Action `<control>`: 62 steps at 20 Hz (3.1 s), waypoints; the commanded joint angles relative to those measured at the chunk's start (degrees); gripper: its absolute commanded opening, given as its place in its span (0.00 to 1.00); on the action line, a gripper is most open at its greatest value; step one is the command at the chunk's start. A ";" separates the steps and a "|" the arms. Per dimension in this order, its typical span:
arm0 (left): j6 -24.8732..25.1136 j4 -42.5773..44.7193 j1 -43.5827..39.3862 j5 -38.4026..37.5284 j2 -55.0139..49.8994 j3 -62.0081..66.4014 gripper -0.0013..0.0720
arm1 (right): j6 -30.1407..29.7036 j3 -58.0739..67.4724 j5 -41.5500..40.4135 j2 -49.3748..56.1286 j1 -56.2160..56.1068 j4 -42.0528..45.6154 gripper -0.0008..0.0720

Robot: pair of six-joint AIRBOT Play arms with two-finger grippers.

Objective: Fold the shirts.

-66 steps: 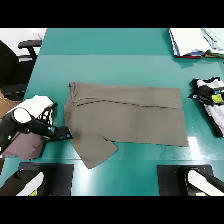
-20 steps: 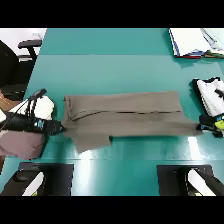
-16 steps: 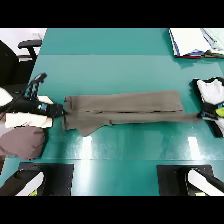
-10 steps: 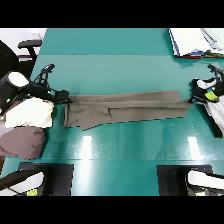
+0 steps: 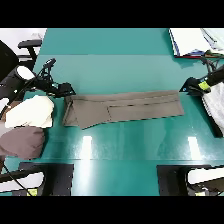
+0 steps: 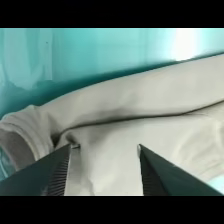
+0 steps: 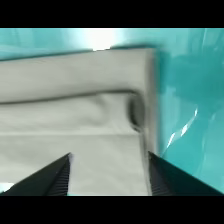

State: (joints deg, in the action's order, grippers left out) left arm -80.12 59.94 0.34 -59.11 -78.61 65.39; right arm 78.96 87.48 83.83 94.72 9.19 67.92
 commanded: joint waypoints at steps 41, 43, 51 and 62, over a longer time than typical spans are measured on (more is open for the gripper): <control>-6.43 0.24 -23.71 1.05 -17.66 26.71 0.06 | -6.71 10.64 -12.83 -15.82 -37.90 -27.93 0.03; -6.36 4.00 -17.92 -0.57 -10.08 26.71 0.06 | -6.73 10.69 -16.76 -14.49 -42.23 -28.11 0.03; -6.47 13.44 0.68 -1.57 13.68 26.71 0.06 | -13.05 10.73 -26.10 1.97 -60.96 -35.65 0.64; -6.43 12.74 -5.11 -3.67 14.56 22.25 0.06 | -2.14 -11.04 -18.49 -7.21 -36.98 -17.14 0.64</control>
State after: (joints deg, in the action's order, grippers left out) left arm -86.56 72.62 -2.07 -63.24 -64.23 89.73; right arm 72.18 84.84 66.17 90.41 -35.62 46.94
